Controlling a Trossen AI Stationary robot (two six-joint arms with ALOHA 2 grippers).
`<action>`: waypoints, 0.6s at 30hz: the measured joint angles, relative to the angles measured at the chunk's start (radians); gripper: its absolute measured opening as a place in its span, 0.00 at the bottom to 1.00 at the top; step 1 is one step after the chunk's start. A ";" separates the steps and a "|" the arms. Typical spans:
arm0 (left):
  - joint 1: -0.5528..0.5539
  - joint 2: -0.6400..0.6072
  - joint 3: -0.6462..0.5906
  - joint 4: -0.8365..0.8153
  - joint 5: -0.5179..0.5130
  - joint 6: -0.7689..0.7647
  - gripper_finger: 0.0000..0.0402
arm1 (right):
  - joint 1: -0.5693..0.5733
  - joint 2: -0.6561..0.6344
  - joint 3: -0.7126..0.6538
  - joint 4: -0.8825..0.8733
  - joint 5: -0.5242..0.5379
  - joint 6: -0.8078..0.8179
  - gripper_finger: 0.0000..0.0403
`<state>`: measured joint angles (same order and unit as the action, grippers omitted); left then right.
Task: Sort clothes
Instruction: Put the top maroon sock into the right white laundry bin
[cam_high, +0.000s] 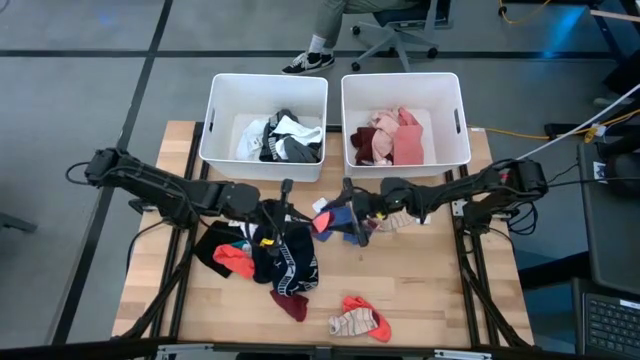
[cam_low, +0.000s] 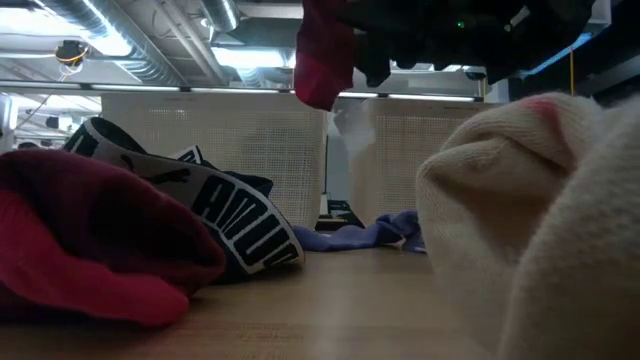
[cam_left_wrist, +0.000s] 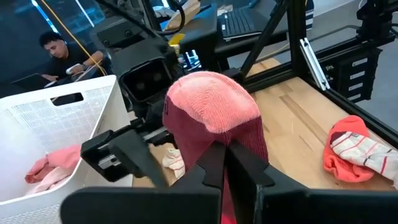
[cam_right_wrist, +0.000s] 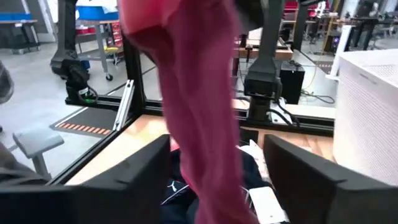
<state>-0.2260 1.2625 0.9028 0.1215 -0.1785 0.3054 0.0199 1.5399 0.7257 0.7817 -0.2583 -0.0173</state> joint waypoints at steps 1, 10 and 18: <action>0.000 0.000 0.000 0.001 0.000 0.000 0.01 | 0.007 0.004 0.003 0.000 -0.001 -0.011 0.60; 0.000 0.000 0.000 0.001 0.000 -0.007 0.02 | 0.020 0.002 0.015 -0.017 0.004 -0.053 0.04; 0.000 -0.001 0.000 0.019 -0.056 -0.059 0.16 | 0.019 0.002 0.015 -0.030 0.022 -0.067 0.02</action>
<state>-0.2265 1.2614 0.9028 0.1410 -0.2350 0.2460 0.0391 1.5417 0.7410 0.7513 -0.2359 -0.0841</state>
